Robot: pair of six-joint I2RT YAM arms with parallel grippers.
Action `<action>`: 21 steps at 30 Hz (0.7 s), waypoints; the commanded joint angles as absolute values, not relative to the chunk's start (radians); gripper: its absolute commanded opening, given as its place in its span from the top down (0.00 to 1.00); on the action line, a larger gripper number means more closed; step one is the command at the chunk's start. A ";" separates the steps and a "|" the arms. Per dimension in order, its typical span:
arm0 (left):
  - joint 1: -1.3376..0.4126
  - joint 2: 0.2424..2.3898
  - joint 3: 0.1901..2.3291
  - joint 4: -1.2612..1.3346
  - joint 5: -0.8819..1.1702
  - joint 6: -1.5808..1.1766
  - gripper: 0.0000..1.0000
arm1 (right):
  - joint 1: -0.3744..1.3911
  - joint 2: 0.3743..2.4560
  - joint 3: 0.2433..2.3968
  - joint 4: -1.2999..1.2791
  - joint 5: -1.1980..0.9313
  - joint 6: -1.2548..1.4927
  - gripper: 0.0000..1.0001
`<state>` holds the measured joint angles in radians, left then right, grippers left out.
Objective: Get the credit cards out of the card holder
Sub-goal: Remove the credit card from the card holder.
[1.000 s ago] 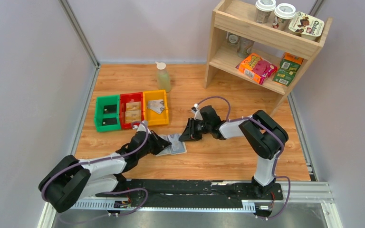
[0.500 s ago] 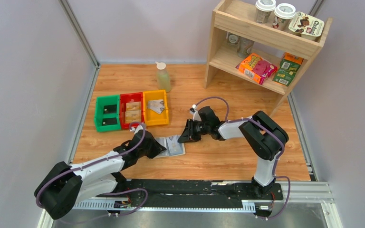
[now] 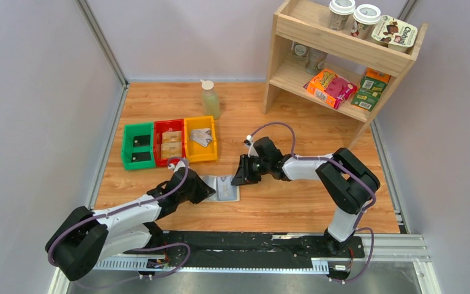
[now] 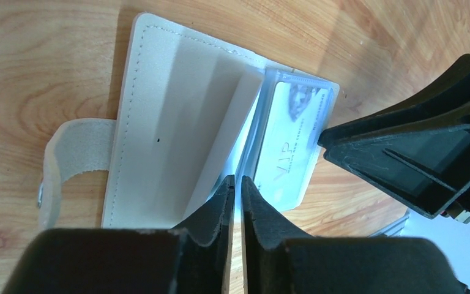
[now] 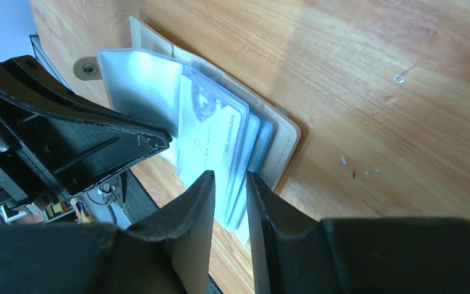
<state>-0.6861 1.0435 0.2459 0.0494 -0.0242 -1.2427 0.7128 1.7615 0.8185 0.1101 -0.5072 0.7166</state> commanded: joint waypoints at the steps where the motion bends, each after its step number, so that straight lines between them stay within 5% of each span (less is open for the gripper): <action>1: -0.690 1.020 0.232 0.130 -0.018 -1.239 0.80 | 0.718 1.779 0.851 0.090 -0.482 0.690 0.70; 9: -0.690 1.003 0.183 0.250 -0.017 -1.258 0.52 | 0.718 1.830 0.847 0.097 -0.480 0.692 0.73; 21: -0.690 1.104 0.213 0.336 0.026 -1.236 0.50 | 0.718 1.844 0.844 0.101 -0.480 0.689 0.74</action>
